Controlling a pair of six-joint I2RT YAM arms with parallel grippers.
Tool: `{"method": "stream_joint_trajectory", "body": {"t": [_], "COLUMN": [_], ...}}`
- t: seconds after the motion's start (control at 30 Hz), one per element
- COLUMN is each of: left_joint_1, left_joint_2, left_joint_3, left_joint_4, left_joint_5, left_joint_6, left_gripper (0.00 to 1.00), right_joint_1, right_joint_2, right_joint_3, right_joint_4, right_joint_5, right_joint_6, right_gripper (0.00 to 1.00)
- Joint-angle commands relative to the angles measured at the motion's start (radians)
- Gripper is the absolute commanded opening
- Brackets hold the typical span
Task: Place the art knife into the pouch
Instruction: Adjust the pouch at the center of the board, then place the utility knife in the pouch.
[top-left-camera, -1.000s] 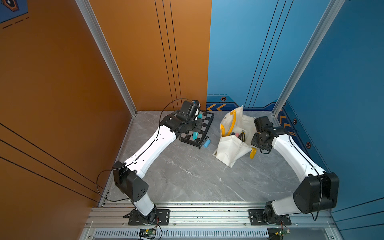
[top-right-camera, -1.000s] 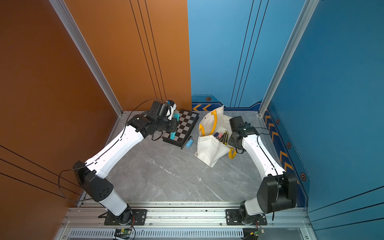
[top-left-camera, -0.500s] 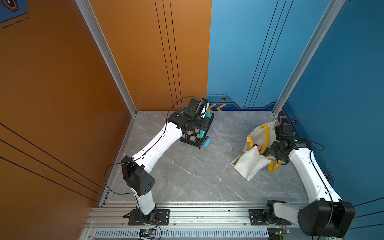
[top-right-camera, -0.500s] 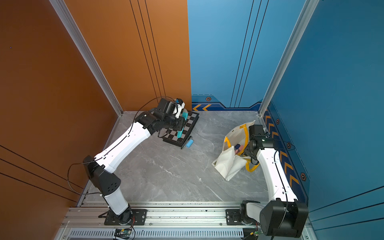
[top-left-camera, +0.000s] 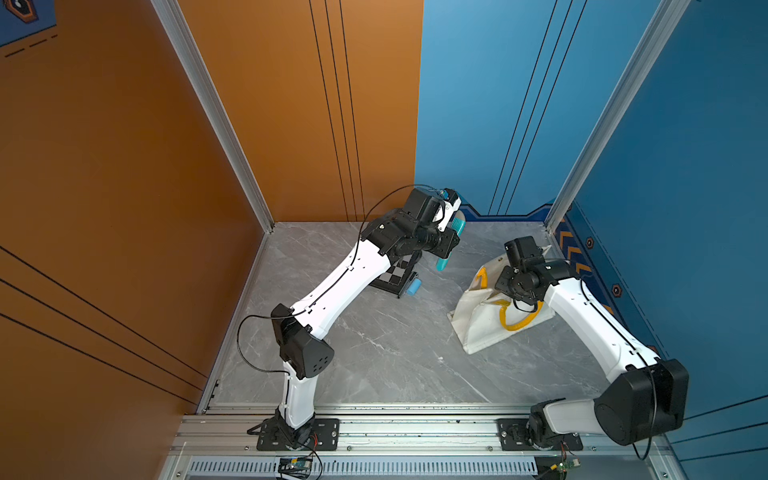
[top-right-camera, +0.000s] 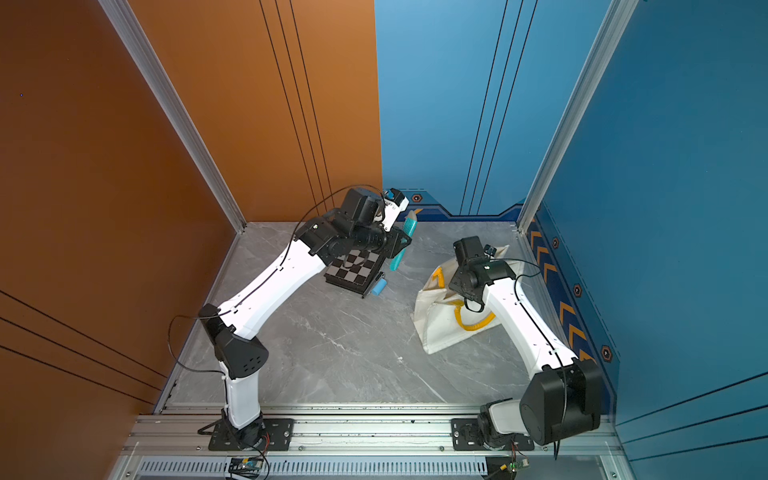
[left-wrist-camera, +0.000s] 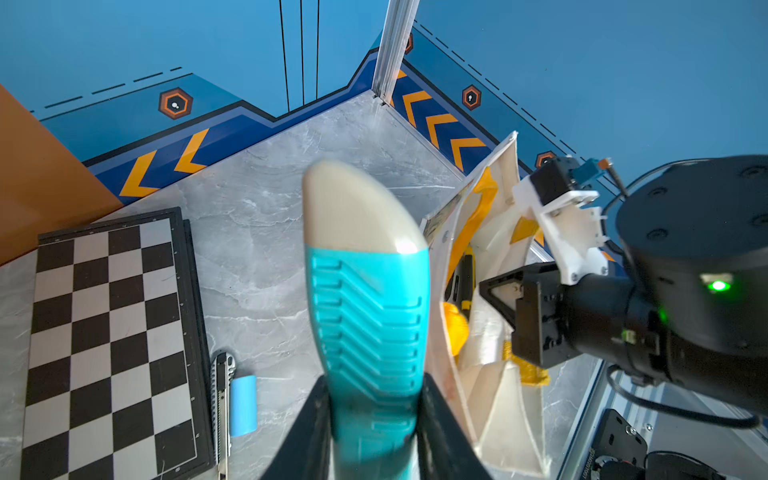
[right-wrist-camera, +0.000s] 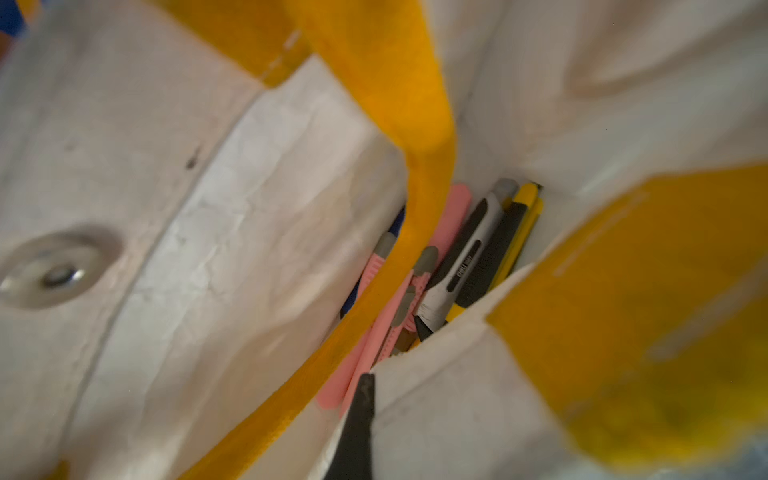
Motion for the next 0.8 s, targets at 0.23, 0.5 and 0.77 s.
{"method": "stream_joint_trajectory", "body": {"t": [0.23, 0.5, 0.77], "left_joint_1": [-0.011, -0.024, -0.061], "left_joint_2": [0.049, 0.1, 0.149], "left_joint_3": [0.056, 0.021, -0.065], "left_joint_4": [0.079, 0.209, 0.247], "left_joint_5": [0.139, 0.27, 0.305], "left_joint_6": [-0.049, -0.167, -0.187], "left_gripper": [0.27, 0.27, 0.3], "right_joint_1": [0.062, 0.043, -0.029], "right_joint_2": [0.006, -0.098, -0.174], "right_joint_3": [0.021, -0.087, -0.129], "right_joint_4": [0.126, 0.125, 0.111], "right_joint_5": [-0.104, -0.092, -0.11], "right_joint_6": [0.016, 0.056, 0.054], "right_gripper": [0.0, 0.0, 0.0]}}
